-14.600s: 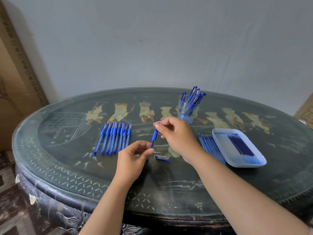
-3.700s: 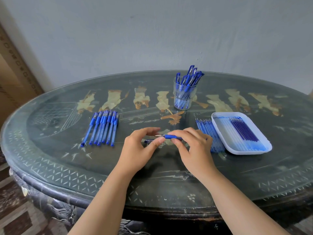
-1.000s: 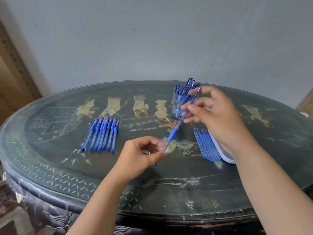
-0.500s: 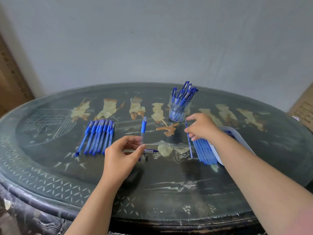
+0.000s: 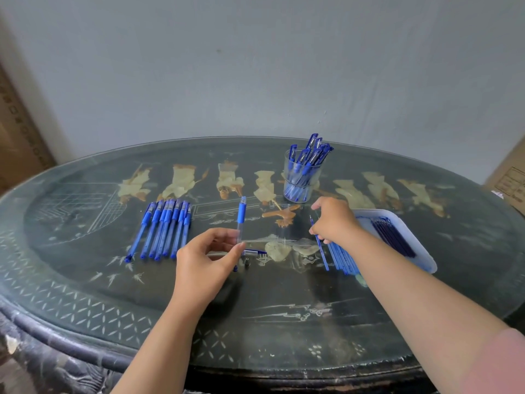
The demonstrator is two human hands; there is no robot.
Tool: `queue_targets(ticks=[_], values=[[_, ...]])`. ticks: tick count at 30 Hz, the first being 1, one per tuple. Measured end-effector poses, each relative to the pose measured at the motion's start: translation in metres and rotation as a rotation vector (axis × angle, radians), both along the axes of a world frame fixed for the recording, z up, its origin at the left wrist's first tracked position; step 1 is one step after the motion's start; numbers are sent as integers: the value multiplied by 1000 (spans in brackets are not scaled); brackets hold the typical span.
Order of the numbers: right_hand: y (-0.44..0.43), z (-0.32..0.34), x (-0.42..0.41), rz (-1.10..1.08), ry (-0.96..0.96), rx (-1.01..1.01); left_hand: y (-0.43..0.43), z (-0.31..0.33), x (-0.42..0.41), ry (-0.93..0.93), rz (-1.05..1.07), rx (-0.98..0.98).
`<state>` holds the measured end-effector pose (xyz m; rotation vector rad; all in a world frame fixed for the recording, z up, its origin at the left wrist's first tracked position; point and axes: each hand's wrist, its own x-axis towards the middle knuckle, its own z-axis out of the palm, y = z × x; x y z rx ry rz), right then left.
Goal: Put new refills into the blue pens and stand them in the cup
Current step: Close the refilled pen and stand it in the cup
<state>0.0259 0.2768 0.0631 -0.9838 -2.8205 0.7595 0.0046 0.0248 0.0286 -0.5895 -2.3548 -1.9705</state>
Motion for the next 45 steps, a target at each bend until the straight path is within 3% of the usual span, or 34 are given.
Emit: queue_targets(ticks=[4, 29, 37, 42, 45], values=[[2, -2, 1, 0, -1, 82, 0, -1, 0, 6, -8, -4], [4, -4, 3, -11, 27, 134, -2, 1, 0, 20, -15, -26], [-9, -6, 28, -2, 242, 34, -2, 1, 1, 33, -10, -30], [8, -12, 67, -152, 369, 159, -2, 2, 2, 52, -3, -25], [29, -11, 87, -282, 323, 276, -1, 1, 5, 65, -4, -25]])
